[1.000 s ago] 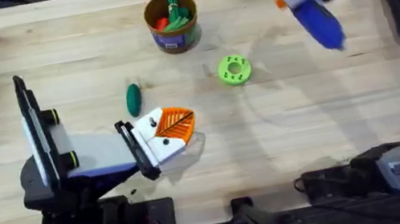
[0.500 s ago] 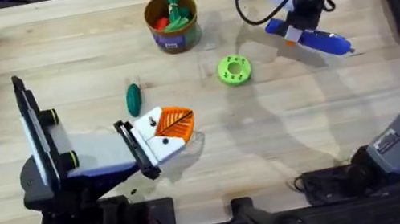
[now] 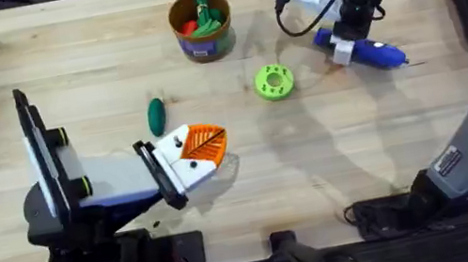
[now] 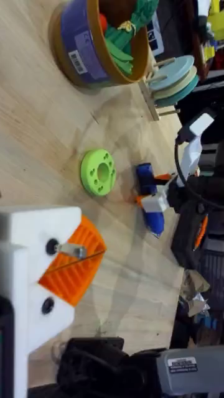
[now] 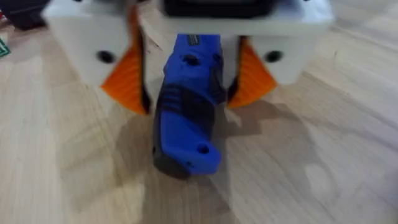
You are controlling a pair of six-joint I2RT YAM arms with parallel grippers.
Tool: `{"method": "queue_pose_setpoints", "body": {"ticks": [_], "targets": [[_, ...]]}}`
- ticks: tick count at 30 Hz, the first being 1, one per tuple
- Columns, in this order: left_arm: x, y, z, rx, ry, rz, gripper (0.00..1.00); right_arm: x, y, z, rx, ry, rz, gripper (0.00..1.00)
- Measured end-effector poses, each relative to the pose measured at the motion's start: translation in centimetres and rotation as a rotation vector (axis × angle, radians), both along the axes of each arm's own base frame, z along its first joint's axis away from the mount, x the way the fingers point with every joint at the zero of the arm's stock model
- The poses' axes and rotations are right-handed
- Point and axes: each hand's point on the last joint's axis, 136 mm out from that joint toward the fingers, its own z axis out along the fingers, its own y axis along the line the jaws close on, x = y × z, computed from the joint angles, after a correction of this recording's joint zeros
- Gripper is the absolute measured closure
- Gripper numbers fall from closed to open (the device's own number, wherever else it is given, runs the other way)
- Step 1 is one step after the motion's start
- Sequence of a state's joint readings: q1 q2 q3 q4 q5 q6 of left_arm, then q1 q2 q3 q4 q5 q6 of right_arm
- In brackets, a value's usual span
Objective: Pick up the gripper from the table and insert it into the empty holder that is missing its gripper. Then pick up a screw, insert it into the mounting hole, and use the screwdriver to tighten it. Finally, clean up the table by picking up the vegetable and placing it into the bucket.
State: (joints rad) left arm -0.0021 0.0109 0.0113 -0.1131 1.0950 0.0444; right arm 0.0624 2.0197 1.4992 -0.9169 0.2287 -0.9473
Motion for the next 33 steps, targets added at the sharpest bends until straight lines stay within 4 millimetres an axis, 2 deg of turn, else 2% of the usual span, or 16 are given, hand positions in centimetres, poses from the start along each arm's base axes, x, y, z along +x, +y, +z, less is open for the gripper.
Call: {"method": "queue_pose_setpoints", "body": {"ticks": [1,2,3,7,9,12,16,17,22,23,26,30,33], "targets": [[0.0,0.0,0.0,0.000,0.000,0.000,0.987,0.0,-0.1,0.0,-0.004,-0.002,-0.005,0.132],[0.0,0.0,0.0,0.000,0.000,0.000,0.987,0.1,-0.2,0.1,-0.009,-0.004,-0.007,0.045],[0.0,0.0,0.0,0.000,0.000,0.000,0.987,0.1,-0.2,0.2,-0.011,-0.009,-0.014,0.020],[0.0,0.0,0.0,0.000,0.000,0.000,0.987,0.1,0.0,0.8,0.007,-0.024,-0.038,0.010],[0.0,0.0,0.0,0.000,0.000,0.000,0.987,0.2,0.7,1.9,0.047,-0.054,-0.049,0.010],[0.0,0.0,0.0,0.000,0.000,0.000,0.987,0.4,1.9,4.7,0.125,-0.131,-0.068,0.010],[0.0,0.0,0.0,0.000,0.000,0.000,0.979,0.3,3.7,10.0,0.257,-0.264,-0.109,0.010],[0.0,0.0,0.0,0.001,-0.003,0.001,0.875,0.2,4.3,11.3,0.297,-0.296,-0.121,0.010],[0.1,0.1,0.0,0.001,0.000,0.007,0.093,-0.3,7.0,16.8,0.522,-0.419,-0.240,0.010],[0.1,0.1,0.0,0.000,0.000,0.007,0.033,-0.5,7.5,17.5,0.564,-0.426,-0.279,0.009],[0.1,0.1,0.0,0.001,-0.001,0.008,0.015,-0.9,8.1,18.6,0.646,-0.419,-0.401,0.010],[0.3,0.1,0.1,0.001,-0.009,0.016,0.014,-1.1,8.6,18.8,0.714,-0.387,-0.561,0.010],[0.8,0.4,1.5,-0.007,-0.090,0.047,0.014,-1.1,8.8,18.8,0.740,-0.372,-0.634,0.010]]}}
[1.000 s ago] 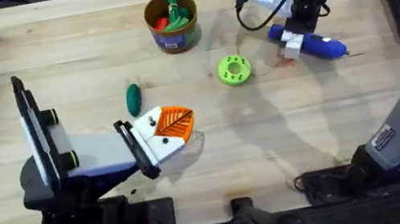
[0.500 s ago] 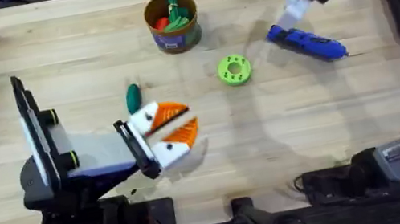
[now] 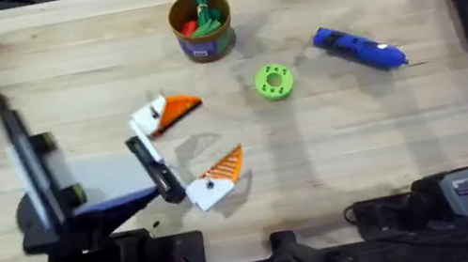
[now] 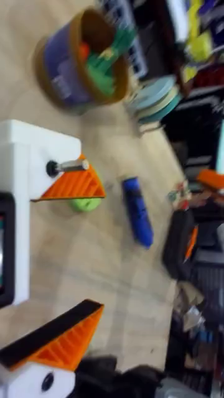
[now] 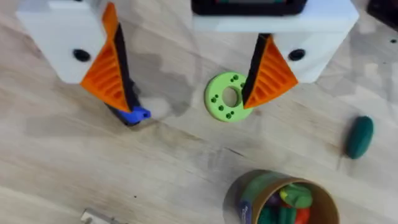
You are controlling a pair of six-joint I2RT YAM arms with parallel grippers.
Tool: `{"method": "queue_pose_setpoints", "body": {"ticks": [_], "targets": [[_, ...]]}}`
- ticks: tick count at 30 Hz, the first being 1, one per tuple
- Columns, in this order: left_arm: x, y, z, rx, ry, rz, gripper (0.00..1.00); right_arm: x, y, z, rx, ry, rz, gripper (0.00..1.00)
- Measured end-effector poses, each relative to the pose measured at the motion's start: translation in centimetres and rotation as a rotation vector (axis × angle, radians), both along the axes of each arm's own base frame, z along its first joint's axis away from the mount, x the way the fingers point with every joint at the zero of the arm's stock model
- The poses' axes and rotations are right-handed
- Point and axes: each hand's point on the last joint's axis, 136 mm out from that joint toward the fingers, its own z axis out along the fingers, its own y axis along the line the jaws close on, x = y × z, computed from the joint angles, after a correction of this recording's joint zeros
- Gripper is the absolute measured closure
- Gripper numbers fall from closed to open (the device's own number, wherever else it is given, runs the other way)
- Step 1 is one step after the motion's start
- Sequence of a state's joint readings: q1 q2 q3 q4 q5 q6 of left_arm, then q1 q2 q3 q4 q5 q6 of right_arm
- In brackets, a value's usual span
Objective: Pick up the gripper from the table and insert it into the empty holder that is missing its gripper. Then pick up a screw, insert it into the mounting hole, and use the screwdriver to tighten it. Finally, clean up the table by picking up the vegetable and placing it into the bucket.
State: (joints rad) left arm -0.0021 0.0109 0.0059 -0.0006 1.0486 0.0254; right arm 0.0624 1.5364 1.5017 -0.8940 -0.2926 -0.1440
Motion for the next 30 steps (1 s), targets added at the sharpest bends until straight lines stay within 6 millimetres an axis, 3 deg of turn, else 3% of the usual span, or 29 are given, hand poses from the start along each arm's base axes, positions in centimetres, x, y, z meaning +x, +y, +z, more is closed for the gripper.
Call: {"method": "queue_pose_setpoints", "body": {"ticks": [3,9,12,17,19,26,30], "targets": [[1.1,0.7,1.1,-0.022,-0.026,0.076,0.014,0.0,0.1,0.0,0.026,0.017,-0.034,0.011],[2.9,3.3,0.2,-0.002,0.151,0.289,0.016,-0.1,0.4,0.1,0.064,0.035,-0.062,0.009],[3.2,4.8,2.5,0.052,0.145,0.401,0.015,-0.2,0.7,0.2,0.082,0.039,-0.058,0.010],[3.5,7.1,8.2,0.150,0.089,0.545,0.015,-0.2,0.8,0.3,0.093,0.042,-0.056,0.010],[3.7,7.8,9.1,0.186,0.124,0.588,0.015,-0.2,0.9,0.3,0.096,0.044,-0.058,0.010],[4.9,9.4,7.9,0.317,0.419,0.634,0.015,-0.2,0.9,0.3,0.098,0.045,-0.061,0.010],[6.4,9.5,7.6,0.345,0.504,0.622,0.015,-0.2,0.9,0.3,0.099,0.045,-0.061,0.010]]}}
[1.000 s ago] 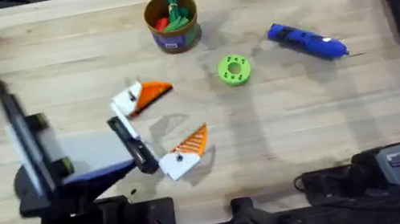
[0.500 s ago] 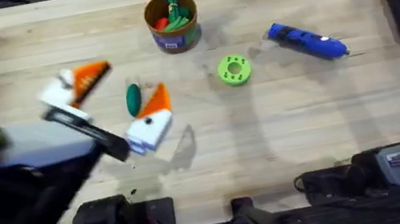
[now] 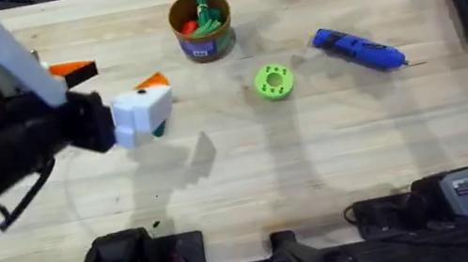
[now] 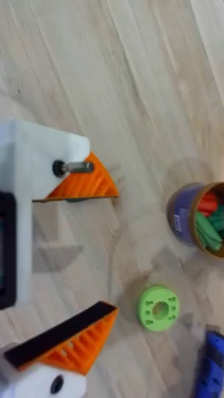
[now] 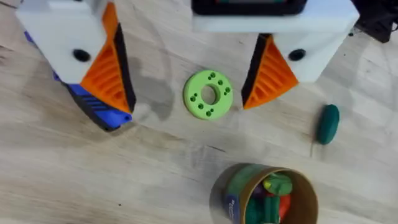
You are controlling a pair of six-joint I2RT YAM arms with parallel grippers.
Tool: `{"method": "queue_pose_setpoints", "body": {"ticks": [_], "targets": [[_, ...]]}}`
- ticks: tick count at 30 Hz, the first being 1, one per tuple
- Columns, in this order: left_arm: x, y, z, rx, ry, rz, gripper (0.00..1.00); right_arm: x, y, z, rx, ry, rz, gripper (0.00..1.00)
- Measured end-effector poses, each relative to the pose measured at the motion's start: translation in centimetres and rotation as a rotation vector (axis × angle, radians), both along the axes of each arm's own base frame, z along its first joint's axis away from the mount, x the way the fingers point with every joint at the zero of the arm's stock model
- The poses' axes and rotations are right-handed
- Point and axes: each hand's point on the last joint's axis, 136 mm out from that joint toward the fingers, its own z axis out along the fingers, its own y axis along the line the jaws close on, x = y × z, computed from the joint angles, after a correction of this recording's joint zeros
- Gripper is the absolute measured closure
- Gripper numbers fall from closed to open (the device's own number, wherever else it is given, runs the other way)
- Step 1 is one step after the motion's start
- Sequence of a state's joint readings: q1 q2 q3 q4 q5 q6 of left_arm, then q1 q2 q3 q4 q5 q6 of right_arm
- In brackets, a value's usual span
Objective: Pick up the gripper from the table and insert it into the empty holder that is missing its gripper. Then pick up a screw, insert it into the mounting hole, and use the screwdriver to tighten it. Finally, clean up the table by picking up the vegetable and placing it into the bucket.
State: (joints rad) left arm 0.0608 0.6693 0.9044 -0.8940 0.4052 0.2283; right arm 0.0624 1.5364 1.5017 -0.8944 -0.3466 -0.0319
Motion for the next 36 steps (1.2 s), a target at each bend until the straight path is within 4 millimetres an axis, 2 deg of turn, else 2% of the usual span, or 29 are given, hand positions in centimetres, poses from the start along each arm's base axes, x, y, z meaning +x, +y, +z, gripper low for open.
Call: {"method": "queue_pose_setpoints", "body": {"ticks": [8,12,16,20,27,36], "targets": [[0.6,-0.6,-1.0,-0.036,0.066,-0.024,0.015,0.0,0.0,0.0,0.001,0.001,-0.002,0.010],[0.5,0.8,-1.9,-0.008,0.123,0.064,0.015,0.0,0.0,0.0,0.001,0.001,-0.002,0.009],[0.0,2.2,-3.4,0.022,0.262,0.154,0.016,0.0,0.0,0.0,0.001,0.001,-0.002,0.009],[-0.5,3.7,-5.4,0.049,0.454,0.262,0.015,0.0,0.0,0.0,0.001,0.001,-0.002,0.010],[0.9,4.9,-9.2,0.096,0.685,0.353,0.015,0.0,0.0,0.0,0.001,0.001,-0.002,0.008],[4.6,2.9,-14.8,0.189,0.804,0.280,0.015,0.0,0.0,0.0,0.001,0.001,-0.002,0.009]]}}
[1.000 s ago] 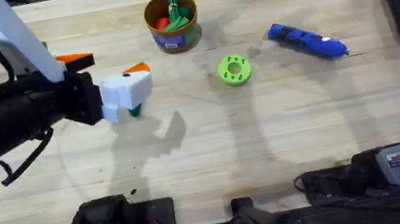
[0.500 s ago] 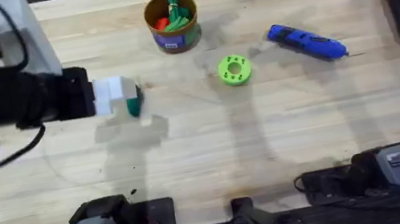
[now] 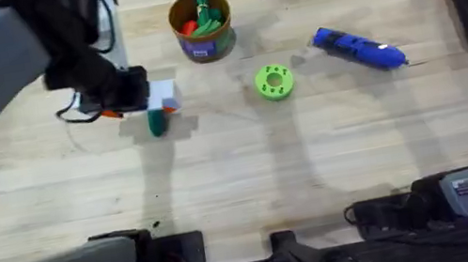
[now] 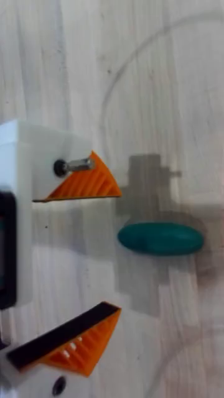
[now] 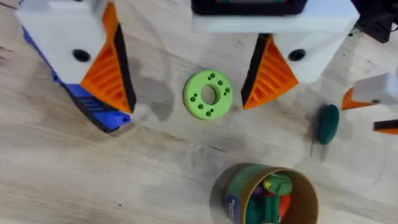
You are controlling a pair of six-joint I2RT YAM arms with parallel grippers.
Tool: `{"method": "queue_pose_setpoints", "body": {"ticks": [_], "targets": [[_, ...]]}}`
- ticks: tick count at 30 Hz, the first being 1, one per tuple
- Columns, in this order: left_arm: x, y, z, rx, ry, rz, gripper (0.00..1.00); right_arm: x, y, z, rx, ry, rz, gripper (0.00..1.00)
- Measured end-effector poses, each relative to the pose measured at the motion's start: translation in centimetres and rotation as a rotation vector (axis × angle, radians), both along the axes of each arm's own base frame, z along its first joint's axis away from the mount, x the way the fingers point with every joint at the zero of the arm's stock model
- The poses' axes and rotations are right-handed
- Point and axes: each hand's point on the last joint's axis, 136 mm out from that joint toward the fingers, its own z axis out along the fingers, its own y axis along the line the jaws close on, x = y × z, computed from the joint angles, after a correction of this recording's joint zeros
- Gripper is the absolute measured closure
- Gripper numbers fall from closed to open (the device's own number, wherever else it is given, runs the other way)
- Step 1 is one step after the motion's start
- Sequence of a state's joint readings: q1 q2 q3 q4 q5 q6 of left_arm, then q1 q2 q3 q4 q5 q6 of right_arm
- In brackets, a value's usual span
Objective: Pick up the gripper from the table and insert it into the empty holder that is missing its gripper. Then pick up a screw, insert it into the mounting hole, and use the screwdriver to tighten it. Finally, clean up the table by picking up the vegetable and placing it into the bucket.
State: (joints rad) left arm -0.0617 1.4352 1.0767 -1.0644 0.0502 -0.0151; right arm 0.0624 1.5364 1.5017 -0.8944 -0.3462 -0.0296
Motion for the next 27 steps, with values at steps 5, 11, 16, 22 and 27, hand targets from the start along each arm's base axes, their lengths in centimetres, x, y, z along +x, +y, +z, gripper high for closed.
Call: {"method": "queue_pose_setpoints", "body": {"ticks": [5,11,16,22,27], "targets": [[2.0,-0.1,-3.7,0.005,0.055,0.001,0.015,0.0,0.0,0.0,0.000,0.000,0.000,0.010],[2.3,0.0,-7.2,0.022,0.141,0.000,0.062,0.0,0.0,0.0,0.000,0.000,0.000,0.010],[2.7,0.0,-7.2,0.028,0.145,0.006,0.463,0.0,0.0,0.0,0.000,0.000,0.000,0.010],[2.9,-0.2,-7.1,0.021,0.140,0.005,0.972,0.0,0.0,0.0,0.000,0.001,0.000,0.010],[2.6,-0.2,-7.1,0.020,0.151,0.024,0.973,0.0,0.0,0.0,0.000,0.001,0.000,0.009]]}}
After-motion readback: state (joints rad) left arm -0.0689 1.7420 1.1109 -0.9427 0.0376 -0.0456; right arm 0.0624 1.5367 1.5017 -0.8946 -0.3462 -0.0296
